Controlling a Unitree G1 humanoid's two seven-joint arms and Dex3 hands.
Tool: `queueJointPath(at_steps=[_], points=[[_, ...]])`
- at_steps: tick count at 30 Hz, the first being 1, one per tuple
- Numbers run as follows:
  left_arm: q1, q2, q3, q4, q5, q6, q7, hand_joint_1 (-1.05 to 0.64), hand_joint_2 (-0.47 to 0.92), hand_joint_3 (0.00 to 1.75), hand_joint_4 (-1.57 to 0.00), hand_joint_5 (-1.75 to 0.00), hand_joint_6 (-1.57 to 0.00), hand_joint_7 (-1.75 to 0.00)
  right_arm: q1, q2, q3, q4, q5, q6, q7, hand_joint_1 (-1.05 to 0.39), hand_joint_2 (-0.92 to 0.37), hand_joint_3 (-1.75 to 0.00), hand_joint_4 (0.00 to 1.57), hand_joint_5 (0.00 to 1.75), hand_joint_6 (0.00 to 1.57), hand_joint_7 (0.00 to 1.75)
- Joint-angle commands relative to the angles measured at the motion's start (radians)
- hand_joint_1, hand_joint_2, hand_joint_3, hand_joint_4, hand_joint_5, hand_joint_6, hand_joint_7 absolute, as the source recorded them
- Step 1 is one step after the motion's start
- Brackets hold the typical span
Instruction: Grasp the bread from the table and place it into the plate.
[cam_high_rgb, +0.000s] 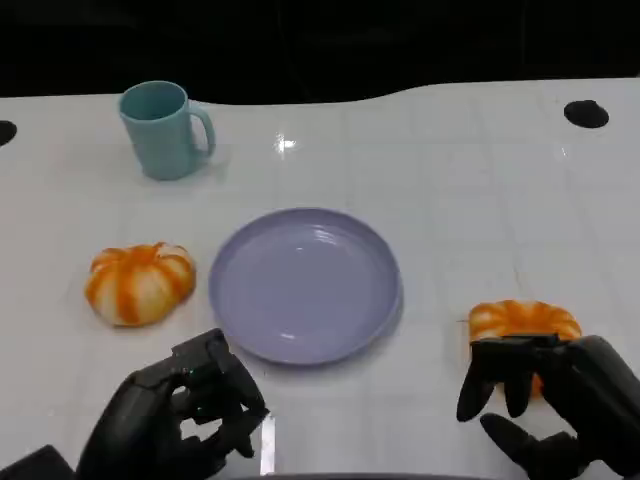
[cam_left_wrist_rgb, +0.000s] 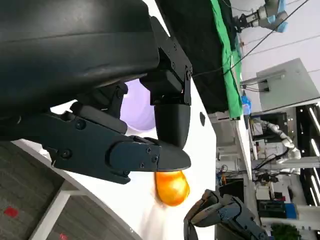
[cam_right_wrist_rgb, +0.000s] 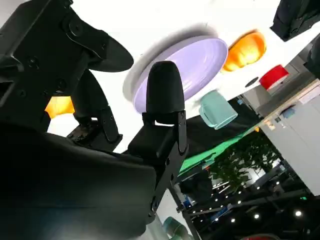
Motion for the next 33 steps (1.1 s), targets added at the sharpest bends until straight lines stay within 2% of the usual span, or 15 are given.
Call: queueJointPath(at_steps=[1,2,5,9,12,17,22,28,33], points=[[-0.004,0.013,0.006,0.005,-0.001,0.004,0.0,-0.51,0.92,0.31,-0.67,-1.75,-0.58,-1.58,0.002,-0.008,-0.027,-0.051,-0.019,0.051,-0.011,-0.09,-0.17,-1.26,0.81,1.43,0.83,0.96],[-0.005,0.012,0.006,0.007,0.001,0.003,0.002,-0.51,0.92,0.31,-0.67,-1.75,-0.58,-1.58,0.002,-0.015,-0.031,-0.069,-0.03,0.069,-0.003,-0.11,-0.18,-1.24,0.79,1.4,0.82,0.9],[-0.008,0.013,0.007,0.012,0.006,0.0,0.005,-0.52,0.92,0.31,-0.68,-1.75,-0.58,-1.58,0.003,-0.047,-0.042,-0.136,-0.084,0.136,0.031,-0.19,-0.35,-0.92,0.66,1.1,0.74,0.63],[-0.008,0.013,0.008,0.013,0.011,0.001,0.009,-0.54,0.92,0.31,-0.68,-1.75,-0.58,-1.58,0.008,-0.077,-0.055,-0.229,-0.151,0.232,0.072,-0.31,-0.66,-0.31,0.48,0.63,0.66,0.2],[-0.009,0.012,0.008,0.014,0.012,0.0,0.009,-0.54,0.92,0.31,-0.68,-1.75,-0.58,-1.58,0.018,-0.096,-0.061,-0.309,-0.208,0.32,0.124,-0.38,-0.76,-0.12,0.33,0.52,0.56,0.06],[-0.014,0.008,0.007,0.024,0.005,-0.005,0.002,-0.51,0.92,0.31,-0.68,-1.75,-0.58,-1.58,0.029,-0.124,-0.058,-0.423,-0.335,0.445,0.212,-0.47,-0.81,-0.02,0.12,0.51,0.39,0.0],[-0.017,0.007,0.005,0.029,0.008,-0.007,0.004,-0.53,0.92,0.31,-0.68,-1.75,-0.57,-1.58,0.033,-0.14,-0.043,-0.501,-0.428,0.535,0.314,-0.55,-0.81,0.0,0.01,0.51,0.27,0.0],[-0.015,0.005,0.002,0.02,0.014,0.005,0.011,-0.51,0.92,0.32,-0.68,-1.75,-0.57,-1.58,0.023,-0.139,-0.02,-0.529,-0.48,0.582,0.379,-0.58,-0.78,0.0,0.0,0.46,0.23,0.0],[-0.016,0.002,0.0,0.021,0.014,0.0,0.011,-0.5,0.92,0.32,-0.68,-1.75,-0.57,-1.58,-0.003,-0.144,0.004,-0.497,-0.509,0.59,0.398,-0.61,-0.79,0.0,0.0,0.47,0.23,0.01]])
